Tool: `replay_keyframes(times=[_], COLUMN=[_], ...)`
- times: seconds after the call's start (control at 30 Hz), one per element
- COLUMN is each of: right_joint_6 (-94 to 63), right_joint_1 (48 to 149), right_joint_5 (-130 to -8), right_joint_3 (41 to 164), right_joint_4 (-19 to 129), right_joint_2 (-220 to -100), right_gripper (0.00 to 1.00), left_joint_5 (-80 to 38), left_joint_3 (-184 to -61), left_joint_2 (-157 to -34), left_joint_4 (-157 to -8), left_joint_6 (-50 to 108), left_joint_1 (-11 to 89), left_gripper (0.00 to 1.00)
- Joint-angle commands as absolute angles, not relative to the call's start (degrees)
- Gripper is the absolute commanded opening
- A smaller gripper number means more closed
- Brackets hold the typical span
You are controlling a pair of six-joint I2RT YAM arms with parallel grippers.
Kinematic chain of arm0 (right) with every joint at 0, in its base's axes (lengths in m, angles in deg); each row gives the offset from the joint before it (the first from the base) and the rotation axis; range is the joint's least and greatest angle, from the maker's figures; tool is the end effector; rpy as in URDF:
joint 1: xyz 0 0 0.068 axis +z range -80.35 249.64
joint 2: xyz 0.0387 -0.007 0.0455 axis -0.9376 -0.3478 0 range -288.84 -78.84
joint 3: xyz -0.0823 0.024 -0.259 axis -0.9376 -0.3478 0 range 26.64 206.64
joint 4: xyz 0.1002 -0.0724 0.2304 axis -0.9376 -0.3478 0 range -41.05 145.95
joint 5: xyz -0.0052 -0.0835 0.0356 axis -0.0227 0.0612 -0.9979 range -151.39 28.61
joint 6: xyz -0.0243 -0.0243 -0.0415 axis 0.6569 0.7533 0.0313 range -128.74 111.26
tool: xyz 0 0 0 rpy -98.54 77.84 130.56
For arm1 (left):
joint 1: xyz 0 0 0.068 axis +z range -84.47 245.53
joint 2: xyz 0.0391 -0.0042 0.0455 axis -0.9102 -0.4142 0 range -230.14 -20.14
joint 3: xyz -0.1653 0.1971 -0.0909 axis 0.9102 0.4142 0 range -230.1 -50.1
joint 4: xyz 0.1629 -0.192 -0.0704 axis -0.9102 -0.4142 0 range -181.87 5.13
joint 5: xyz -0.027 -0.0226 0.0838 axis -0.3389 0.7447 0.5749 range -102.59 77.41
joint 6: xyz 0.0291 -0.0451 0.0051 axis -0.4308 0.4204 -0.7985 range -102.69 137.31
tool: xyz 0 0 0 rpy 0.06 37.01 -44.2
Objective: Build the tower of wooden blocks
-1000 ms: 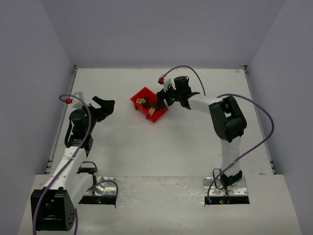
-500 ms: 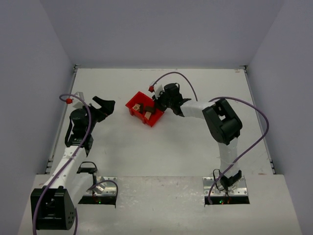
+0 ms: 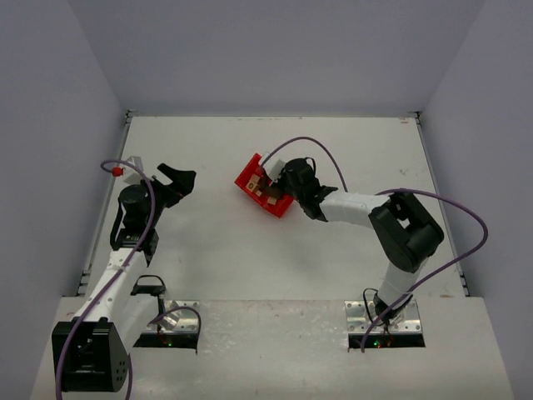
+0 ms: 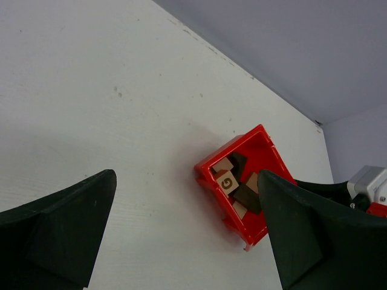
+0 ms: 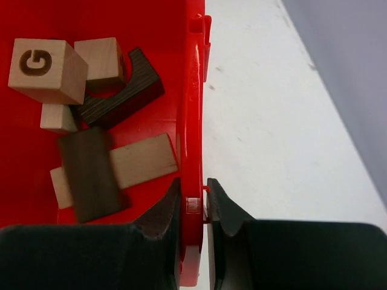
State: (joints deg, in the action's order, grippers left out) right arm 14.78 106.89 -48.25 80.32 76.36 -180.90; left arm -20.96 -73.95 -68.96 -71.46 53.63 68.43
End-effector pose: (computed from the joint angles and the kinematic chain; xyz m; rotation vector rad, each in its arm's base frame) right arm 0.3065 0.2227 0.1775 -0.9104 1.8324 -0.0868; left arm 0.2006 0.0049 0.2412 -0.5029 1.7320 -0.5486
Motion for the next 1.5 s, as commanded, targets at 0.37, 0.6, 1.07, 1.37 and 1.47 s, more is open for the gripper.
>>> replay_keyframes(times=[0.37,0.6,1.07,1.37,1.47], right_joint_6=[57.9,84.7,92.4,97.6,97.9], right_joint_1=[110.8,114.5,121.8,122.6,122.6], right_joint_5=[-12.9,-8.6,-9.6,-8.0,-7.5], right_joint_3=[69.1,66.8,65.0,65.0,64.6], right_joint_4=[105.2,137.2,144.8,149.6,149.8], right_joint_2=[-178.5,-189.8,-192.1,-195.0,-195.0], right_gripper=[0.00,0.00,0.00,0.00,0.00], left_joint_5=[-22.6,-22.2,-21.8,-21.9,-21.5], left_joint_3=[-76.9,-77.0,-77.1,-77.0,-77.5], left_joint_2=[-69.0,-68.7,-68.9,-69.1,-70.2], left_joint_4=[-70.2,-70.6,-70.7,-70.6,-71.4], left_joint_6=[53.6,53.5,53.3,53.3,53.7], left_joint_1=[68.8,68.8,68.7,68.7,68.8], left_gripper=[1.00,1.00,1.00,1.00,1.00])
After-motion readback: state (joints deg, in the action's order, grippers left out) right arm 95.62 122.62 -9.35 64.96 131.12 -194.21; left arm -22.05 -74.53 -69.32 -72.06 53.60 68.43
